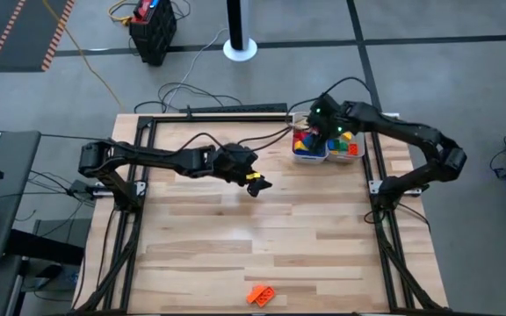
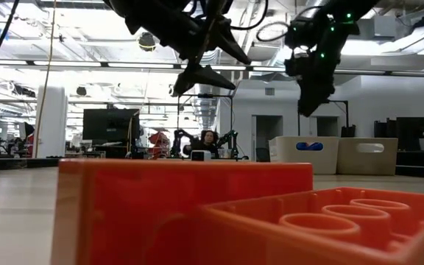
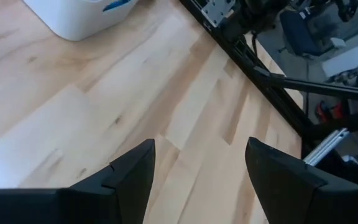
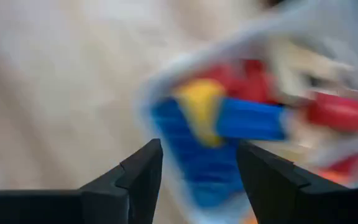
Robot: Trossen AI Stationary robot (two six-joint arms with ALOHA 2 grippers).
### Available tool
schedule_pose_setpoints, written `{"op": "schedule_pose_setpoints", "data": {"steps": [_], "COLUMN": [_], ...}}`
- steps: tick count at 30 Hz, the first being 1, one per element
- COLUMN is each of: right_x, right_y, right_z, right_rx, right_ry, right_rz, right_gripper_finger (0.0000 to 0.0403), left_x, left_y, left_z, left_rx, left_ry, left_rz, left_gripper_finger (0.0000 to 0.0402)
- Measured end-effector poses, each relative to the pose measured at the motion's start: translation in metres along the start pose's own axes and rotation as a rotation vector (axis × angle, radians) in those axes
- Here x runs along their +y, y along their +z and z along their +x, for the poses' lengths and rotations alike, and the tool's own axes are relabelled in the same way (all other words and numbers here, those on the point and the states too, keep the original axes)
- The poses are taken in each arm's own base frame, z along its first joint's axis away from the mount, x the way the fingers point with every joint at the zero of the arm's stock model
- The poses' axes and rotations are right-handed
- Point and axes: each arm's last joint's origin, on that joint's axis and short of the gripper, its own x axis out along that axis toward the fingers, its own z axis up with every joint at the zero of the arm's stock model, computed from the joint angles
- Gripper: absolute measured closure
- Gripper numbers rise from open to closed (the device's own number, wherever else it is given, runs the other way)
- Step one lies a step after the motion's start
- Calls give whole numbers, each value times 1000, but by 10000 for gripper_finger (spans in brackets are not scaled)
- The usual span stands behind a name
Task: Sort blocks by size
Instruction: Adjust the large orange game piece
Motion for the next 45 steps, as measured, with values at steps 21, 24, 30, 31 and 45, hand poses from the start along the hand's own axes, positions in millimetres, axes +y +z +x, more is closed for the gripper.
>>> {"op": "schedule_pose_setpoints", "data": {"steps": [21,24,30,31,45], "right_x": [225,267,339,350,432], "right_y": [-62,-80,-101,-102,-103], "right_z": [-54,-63,-67,-65,-25], "right_rx": [-103,-202,-256,-250,-41], "right_ry": [547,697,753,750,685], "right_rz": [-105,-212,-281,-295,-502], "right_gripper_finger": [168,168,168,169,187], "left_x": [9,12,5,4,27], "left_y": [-29,-33,-38,-39,-32], "left_z": [-44,-44,-45,-45,-50], "left_rx": [495,523,558,557,630], "left_ry": [-68,-112,-280,-284,-133], "left_rz": [587,651,728,739,679], "left_gripper_finger": [159,159,159,159,159]}}
